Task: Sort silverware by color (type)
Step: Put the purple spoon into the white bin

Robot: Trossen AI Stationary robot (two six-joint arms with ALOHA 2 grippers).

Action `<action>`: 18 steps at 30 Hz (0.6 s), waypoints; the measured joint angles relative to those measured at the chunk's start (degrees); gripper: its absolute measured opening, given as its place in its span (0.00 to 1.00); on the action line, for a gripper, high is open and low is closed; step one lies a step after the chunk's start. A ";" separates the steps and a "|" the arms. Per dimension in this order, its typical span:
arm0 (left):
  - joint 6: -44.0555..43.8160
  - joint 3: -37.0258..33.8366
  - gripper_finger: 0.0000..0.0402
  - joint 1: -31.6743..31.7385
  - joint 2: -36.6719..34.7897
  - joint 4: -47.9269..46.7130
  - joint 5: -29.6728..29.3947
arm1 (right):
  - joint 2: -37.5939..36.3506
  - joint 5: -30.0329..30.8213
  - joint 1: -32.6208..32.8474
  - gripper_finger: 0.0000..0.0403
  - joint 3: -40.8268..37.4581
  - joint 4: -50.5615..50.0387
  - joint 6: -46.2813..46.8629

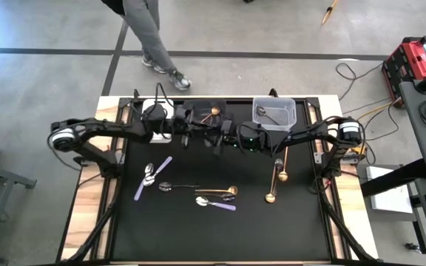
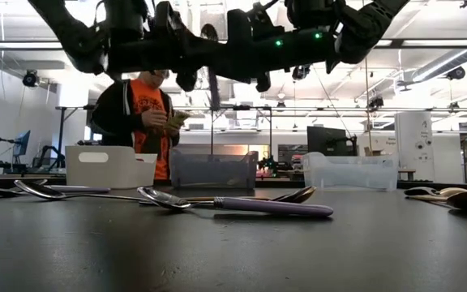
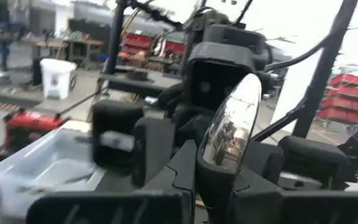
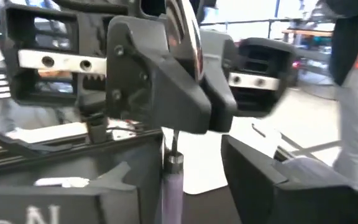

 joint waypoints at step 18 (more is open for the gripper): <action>10.88 11.94 0.00 24.08 -20.15 -72.37 -22.32 | -1.75 5.78 -0.57 0.51 0.00 -6.73 -0.95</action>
